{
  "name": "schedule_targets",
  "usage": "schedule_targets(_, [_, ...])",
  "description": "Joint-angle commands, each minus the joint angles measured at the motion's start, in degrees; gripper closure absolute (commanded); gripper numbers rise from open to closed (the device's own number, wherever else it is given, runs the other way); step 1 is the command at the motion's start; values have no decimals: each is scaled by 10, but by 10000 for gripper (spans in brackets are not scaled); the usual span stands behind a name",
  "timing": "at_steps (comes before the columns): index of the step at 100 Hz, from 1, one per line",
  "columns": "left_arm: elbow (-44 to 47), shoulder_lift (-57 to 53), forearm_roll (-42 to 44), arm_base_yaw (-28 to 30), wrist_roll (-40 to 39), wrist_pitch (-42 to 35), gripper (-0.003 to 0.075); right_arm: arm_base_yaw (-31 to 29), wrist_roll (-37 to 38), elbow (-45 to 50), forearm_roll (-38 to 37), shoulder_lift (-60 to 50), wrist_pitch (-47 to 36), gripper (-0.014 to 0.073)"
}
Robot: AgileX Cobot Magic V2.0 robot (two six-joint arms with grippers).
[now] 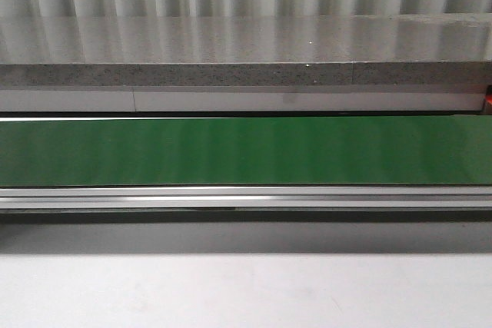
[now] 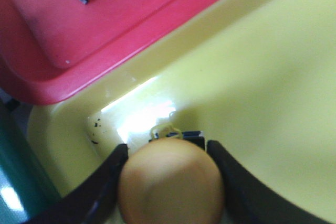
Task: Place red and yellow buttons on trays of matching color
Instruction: 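Place the yellow button on the yellow tray, withdraw the right gripper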
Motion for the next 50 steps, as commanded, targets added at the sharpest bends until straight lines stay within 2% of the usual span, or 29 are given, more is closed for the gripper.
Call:
schedule_targets(1, [-17,4,-5,-5,0,-43,740,-4,0,-13,6,-17,-22,248])
schedule_targets(11, [-17,4,-5,-5,0,-43,740,-4,0,-13,6,-17,-19,132])
schedule_targets(20, [-17,4,-5,-5,0,-43,740,-4,0,-13,7,-18,-13,69])
schedule_targets(50, [-17,4,-5,-5,0,-43,740,-2,1,-16,26,-98,2,48])
